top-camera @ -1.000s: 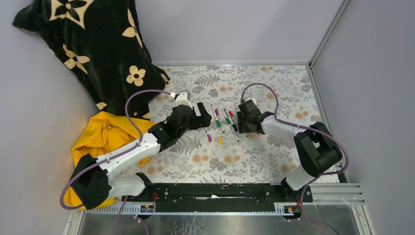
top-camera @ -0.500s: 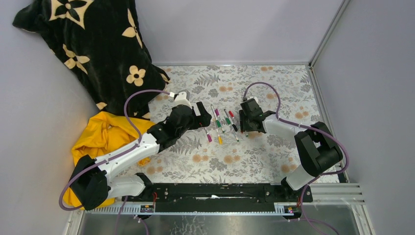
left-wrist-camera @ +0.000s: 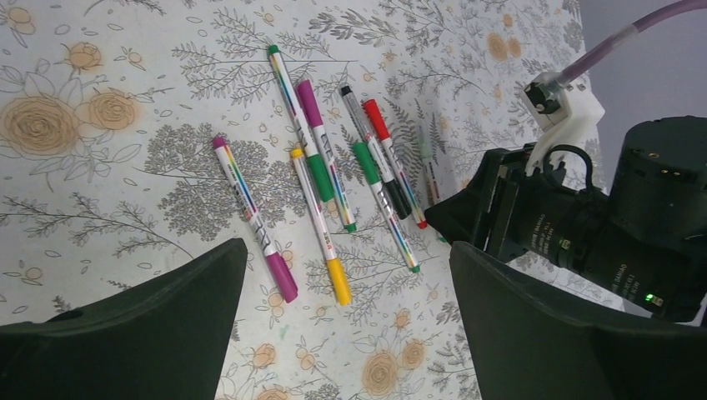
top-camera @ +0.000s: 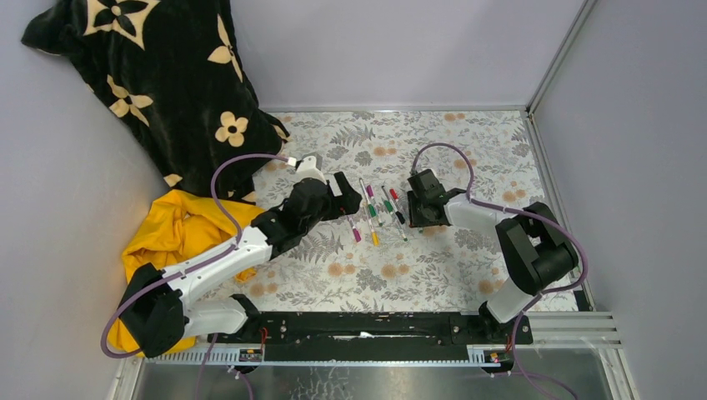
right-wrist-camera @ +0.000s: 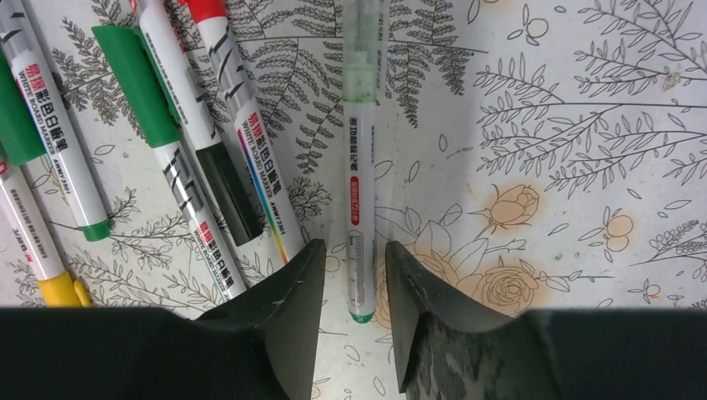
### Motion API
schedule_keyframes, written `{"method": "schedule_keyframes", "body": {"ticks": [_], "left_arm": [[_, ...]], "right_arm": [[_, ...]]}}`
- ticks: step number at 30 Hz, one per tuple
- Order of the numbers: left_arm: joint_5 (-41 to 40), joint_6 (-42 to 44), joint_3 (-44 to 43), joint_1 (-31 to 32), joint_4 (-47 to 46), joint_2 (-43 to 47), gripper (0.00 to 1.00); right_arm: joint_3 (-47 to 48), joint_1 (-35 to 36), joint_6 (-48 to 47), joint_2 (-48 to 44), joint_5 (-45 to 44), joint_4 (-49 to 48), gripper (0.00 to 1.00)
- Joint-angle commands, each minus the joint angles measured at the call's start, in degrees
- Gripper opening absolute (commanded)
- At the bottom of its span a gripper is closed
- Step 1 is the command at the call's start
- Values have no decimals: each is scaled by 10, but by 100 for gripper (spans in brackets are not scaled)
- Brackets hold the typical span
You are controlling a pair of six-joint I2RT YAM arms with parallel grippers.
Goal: Open the pen caps
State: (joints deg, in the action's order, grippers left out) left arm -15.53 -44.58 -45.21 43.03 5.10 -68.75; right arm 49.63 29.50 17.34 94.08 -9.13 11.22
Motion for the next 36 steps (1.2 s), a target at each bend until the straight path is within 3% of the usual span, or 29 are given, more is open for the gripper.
{"method": "schedule_keyframes", "body": {"ticks": [1,7,10,14,21,36], "left_arm": [[13,-36,-8,1,-44,-8,98],[117,-98,42,-41,-125,-4,99],[151,-118,43,-62,-140,-22,98],[208,-150,23,-73,-146,-70,98],[298,-204,8,-73,-249,-143,98],[359,-274,-40,-73,-338,-239,98]], "right_arm": [[12,-3,1,17,20,4,39],[12,-4,-1,19,23,13,18],[7,-5,-4,0,27,18,0],[-7,-4,-17,-54,45,10,0],[1,-4,-22,-152,89,28,0],[-7,11,10,-227,216,33,0]]}}
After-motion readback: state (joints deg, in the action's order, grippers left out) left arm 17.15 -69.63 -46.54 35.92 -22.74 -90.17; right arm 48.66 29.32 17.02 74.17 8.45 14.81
